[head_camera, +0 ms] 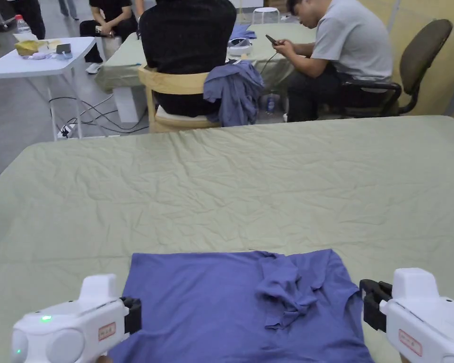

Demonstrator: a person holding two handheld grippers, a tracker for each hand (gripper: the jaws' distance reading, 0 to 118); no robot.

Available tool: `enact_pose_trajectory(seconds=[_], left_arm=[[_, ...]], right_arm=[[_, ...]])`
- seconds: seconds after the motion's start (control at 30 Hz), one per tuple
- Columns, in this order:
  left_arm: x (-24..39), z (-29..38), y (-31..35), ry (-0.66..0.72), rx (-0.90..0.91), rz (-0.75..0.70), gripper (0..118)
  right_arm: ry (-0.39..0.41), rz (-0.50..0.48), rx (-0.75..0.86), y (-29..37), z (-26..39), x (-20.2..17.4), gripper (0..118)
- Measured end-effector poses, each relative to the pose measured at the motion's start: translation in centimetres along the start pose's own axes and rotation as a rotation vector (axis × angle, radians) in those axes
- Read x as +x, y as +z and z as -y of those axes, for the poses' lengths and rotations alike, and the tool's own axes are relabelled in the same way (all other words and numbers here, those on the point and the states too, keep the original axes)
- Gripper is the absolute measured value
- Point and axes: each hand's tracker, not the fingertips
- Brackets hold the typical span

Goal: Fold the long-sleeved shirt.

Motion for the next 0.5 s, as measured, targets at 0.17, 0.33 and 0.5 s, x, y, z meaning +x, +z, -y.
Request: enact_pose_trajectory(seconds=[0.17,0.33,0.5], left_arm=[[-2.4,-3.8,-5.6,-0.048,-0.093,-0.002,4],[-4.9,-7.5,-12.1,-0.023,-0.115,-0.045,61],[-7.2,-10.6,-18.4,-0.031,-0.143,-0.068,60]], right_arm=[[0.007,-0.009,-0.055,-2.9,0.2,-0.1,0],[-0.016,-0.018,-0.119,-6.2,0.8,0.0,0],[-0.034,-0.005,-0.19,-9.4,1.6,0.6,0]])
